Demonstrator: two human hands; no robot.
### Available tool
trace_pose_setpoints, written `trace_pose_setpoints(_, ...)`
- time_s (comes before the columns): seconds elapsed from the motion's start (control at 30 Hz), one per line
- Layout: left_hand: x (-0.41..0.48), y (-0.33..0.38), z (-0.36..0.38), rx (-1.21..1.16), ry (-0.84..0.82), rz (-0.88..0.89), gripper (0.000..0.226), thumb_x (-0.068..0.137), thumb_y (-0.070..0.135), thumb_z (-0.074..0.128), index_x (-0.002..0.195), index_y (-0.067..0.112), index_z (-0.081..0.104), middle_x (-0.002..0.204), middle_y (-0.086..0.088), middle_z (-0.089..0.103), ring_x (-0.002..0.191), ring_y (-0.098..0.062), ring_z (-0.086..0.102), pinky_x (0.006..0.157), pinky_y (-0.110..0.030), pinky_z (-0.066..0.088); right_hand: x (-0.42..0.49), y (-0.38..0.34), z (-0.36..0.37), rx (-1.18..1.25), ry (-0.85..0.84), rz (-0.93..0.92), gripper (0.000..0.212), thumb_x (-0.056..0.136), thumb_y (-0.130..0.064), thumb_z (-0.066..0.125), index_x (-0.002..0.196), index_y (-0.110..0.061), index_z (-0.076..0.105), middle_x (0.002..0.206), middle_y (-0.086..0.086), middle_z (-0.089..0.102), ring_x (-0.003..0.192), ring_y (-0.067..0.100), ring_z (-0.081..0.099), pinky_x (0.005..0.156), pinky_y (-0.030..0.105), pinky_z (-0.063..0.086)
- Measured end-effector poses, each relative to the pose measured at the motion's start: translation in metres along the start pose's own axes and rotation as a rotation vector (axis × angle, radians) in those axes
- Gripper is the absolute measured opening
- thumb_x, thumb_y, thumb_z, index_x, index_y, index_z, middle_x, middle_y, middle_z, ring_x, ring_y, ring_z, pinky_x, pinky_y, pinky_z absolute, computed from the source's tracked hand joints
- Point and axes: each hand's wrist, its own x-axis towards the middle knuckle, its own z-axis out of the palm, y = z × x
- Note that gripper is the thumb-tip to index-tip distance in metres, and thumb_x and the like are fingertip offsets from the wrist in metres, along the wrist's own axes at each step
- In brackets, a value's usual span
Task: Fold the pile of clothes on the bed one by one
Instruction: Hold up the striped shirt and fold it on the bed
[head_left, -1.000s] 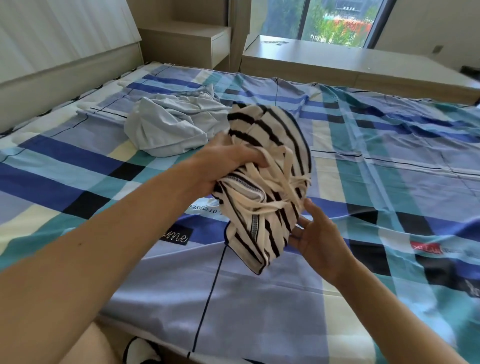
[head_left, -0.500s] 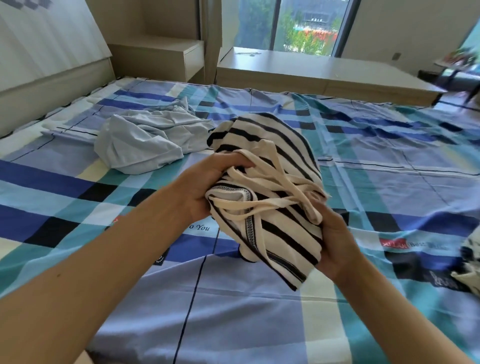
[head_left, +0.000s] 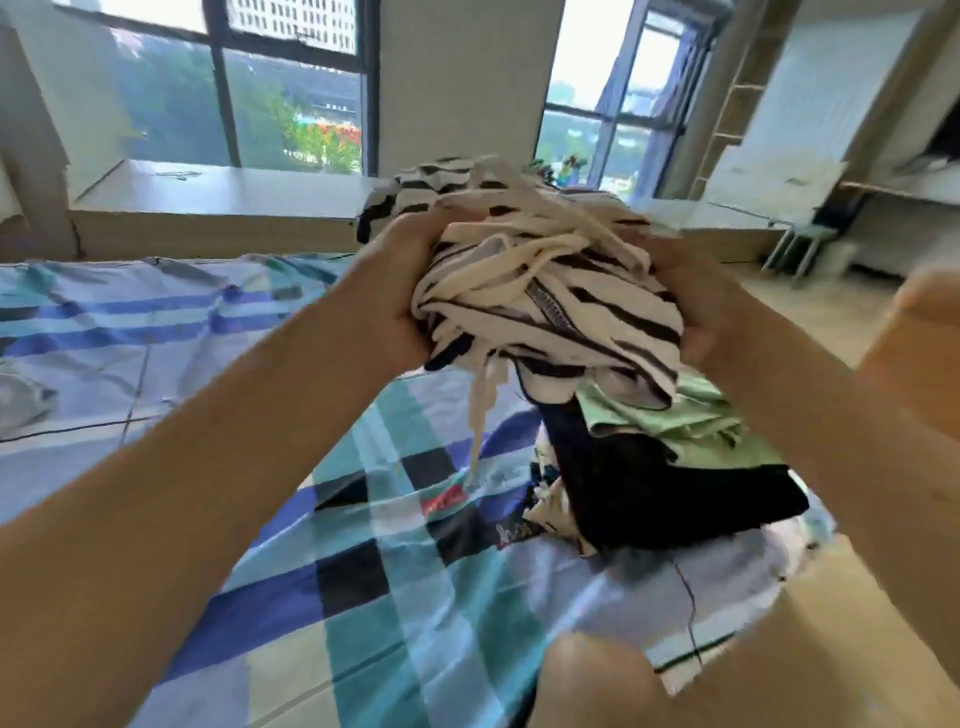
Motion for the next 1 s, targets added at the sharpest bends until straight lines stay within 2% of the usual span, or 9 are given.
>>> trace_pose_setpoints(0.13, 0.078, -0.009, 0.088, 0.032, -0.104, -0.047, 0.024, 0.098, 0.028, 0.051, 0.114, 0.013, 0.060, 0.115, -0.014, 0.056, 0.105, -0.030, 0.054, 0.095, -0.039, 0.047, -0.019, -0.069, -0.094, -0.144, 0.067, -0.033, 0.068, 0.049, -0.037, 0.095, 0.106, -0.014, 0.066, 0.097, 0.008, 0.067, 0.086, 0.024, 0.064, 0.076, 0.034, 0.053)
trace_pose_setpoints(0.27, 0.128, -0.047, 0.139, 0.040, -0.128, -0.072, 0.031, 0.100, 0.032, 0.052, 0.078, 0.014, 0.064, 0.067, -0.005, 0.067, 0.059, -0.023, 0.064, 0.055, -0.026, 0.055, -0.040, -0.093, -0.171, -0.204, 0.105, 0.018, 0.042, 0.055, -0.037, 0.088, 0.092, -0.018, 0.078, 0.083, 0.003, 0.072, 0.070, 0.017, 0.069, 0.062, 0.027, 0.057)
trace_pose_setpoints(0.33, 0.147, -0.075, 0.149, 0.117, -0.017, -0.151, 0.024, 0.094, 0.034, 0.061, 0.093, 0.011, 0.069, 0.077, -0.008, 0.071, 0.065, -0.025, 0.068, 0.058, -0.031, 0.058, -0.045, -0.079, -0.196, -0.239, 0.158, 0.046, 0.028, 0.063, -0.033, 0.078, 0.086, -0.017, 0.080, 0.081, 0.005, 0.074, 0.068, 0.017, 0.071, 0.059, 0.026, 0.058)
trace_pose_setpoints(0.4, 0.173, -0.114, 0.133, 0.141, 0.106, -0.273, 0.062, 0.066, 0.036, 0.083, 0.120, 0.010, 0.068, 0.101, -0.014, 0.075, 0.082, -0.031, 0.074, 0.068, -0.043, 0.060, -0.046, -0.050, -0.220, -0.214, 0.222, 0.105, 0.021, 0.081, -0.027, 0.064, 0.083, -0.015, 0.080, 0.079, 0.006, 0.075, 0.067, 0.017, 0.072, 0.059, 0.026, 0.059)
trace_pose_setpoints(0.5, 0.200, -0.179, 0.093, 0.251, 0.241, -0.424, 0.105, 0.029, 0.035, 0.089, 0.129, 0.015, 0.065, 0.111, -0.016, 0.073, 0.080, -0.033, 0.074, 0.067, -0.043, 0.058, -0.045, 0.011, -0.243, -0.125, 0.274, 0.295, 0.031, 0.098, -0.016, 0.047, 0.095, -0.006, 0.076, 0.083, 0.011, 0.075, 0.069, 0.020, 0.073, 0.060, 0.028, 0.059)
trace_pose_setpoints(0.63, 0.187, -0.191, 0.073, 0.447, 0.393, -0.383, 0.099, 0.028, 0.051, 0.091, 0.117, 0.016, 0.066, 0.104, -0.011, 0.074, 0.086, -0.030, 0.073, 0.070, -0.038, 0.061, -0.039, 0.062, -0.253, -0.160, 0.321, 0.347, 0.033, 0.093, -0.011, 0.056, 0.121, 0.003, 0.065, 0.107, 0.017, 0.074, 0.088, 0.026, 0.073, 0.077, 0.034, 0.061)
trace_pose_setpoints(0.77, 0.183, -0.161, 0.075, 0.712, 0.426, -0.376, 0.145, 0.022, 0.073, 0.088, 0.146, 0.016, 0.040, 0.131, -0.015, 0.061, 0.113, -0.034, 0.065, 0.094, -0.048, 0.055, -0.030, 0.050, -0.259, -0.222, 0.430, 0.193, 0.037, 0.089, 0.000, 0.063, 0.125, 0.003, 0.063, 0.102, 0.019, 0.075, 0.083, 0.028, 0.074, 0.069, 0.035, 0.060)
trace_pose_setpoints(0.87, 0.170, -0.141, 0.095, 1.133, 0.507, -0.113, 0.107, 0.077, 0.058, 0.073, 0.156, 0.015, 0.015, 0.153, -0.016, 0.028, 0.141, -0.036, 0.030, 0.114, -0.049, 0.033, -0.023, 0.035, -0.266, -0.331, 0.504, 0.129, 0.056, 0.082, -0.003, 0.075, 0.134, -0.003, 0.056, 0.099, 0.011, 0.075, 0.077, 0.019, 0.074, 0.061, 0.027, 0.058)
trace_pose_setpoints(1.0, 0.178, -0.136, 0.123, 1.359, 0.216, 0.429, 0.042, 0.099, 0.032, 0.057, 0.138, 0.020, 0.050, 0.143, -0.005, 0.043, 0.133, -0.021, 0.039, 0.107, -0.036, 0.035, -0.010, 0.024, -0.268, -0.769, 0.487, 0.414, 0.118, 0.064, -0.040, 0.092, 0.157, -0.018, 0.023, 0.150, 0.012, 0.044, 0.125, 0.026, 0.054, 0.101, 0.038, 0.047)
